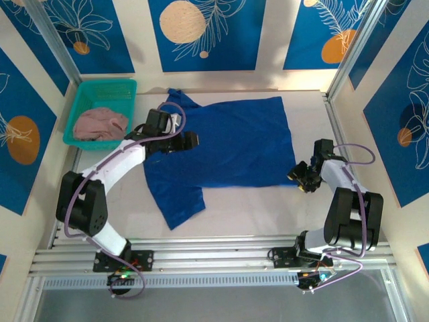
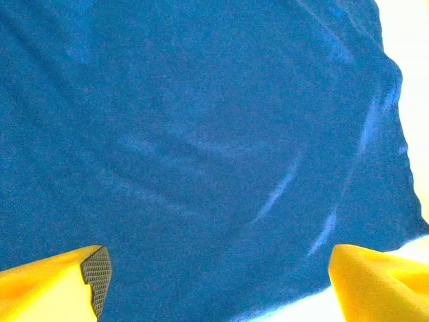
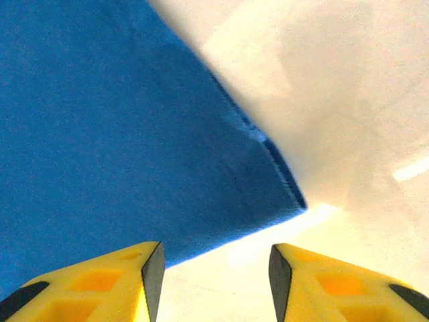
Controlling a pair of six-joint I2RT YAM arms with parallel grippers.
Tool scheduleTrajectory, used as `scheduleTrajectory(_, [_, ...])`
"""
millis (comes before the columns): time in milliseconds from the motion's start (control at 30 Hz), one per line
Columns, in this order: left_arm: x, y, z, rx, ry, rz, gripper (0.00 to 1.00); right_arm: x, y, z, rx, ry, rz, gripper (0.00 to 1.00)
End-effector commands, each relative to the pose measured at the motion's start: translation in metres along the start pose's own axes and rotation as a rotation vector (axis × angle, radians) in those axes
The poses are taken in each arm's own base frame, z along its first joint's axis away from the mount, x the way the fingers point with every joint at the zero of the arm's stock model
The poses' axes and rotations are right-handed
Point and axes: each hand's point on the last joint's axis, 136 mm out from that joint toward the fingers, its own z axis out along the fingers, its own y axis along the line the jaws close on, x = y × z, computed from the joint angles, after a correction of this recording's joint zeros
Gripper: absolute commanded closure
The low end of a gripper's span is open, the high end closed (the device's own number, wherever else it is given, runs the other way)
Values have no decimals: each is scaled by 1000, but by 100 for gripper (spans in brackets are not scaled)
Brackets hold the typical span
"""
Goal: Fold the inside-out t-shirt
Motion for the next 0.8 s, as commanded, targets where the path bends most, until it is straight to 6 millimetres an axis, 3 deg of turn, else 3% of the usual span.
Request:
scheduleTrajectory(0, [-2, 1, -7, -10, -36, 22, 15, 7, -13, -2, 44, 18, 15, 53])
scheduleTrajectory(200, [3, 8, -8, -46, -30, 41, 15, 4, -25, 2, 69, 13, 31, 55])
scheduleTrajectory(500, [13, 15, -17, -73, -16, 53, 15, -14, -20, 18, 69, 15, 36, 63])
scheduleTrajectory(767, [48, 22, -32, -97, 40, 60, 15, -24, -23, 23, 98, -3, 24, 75])
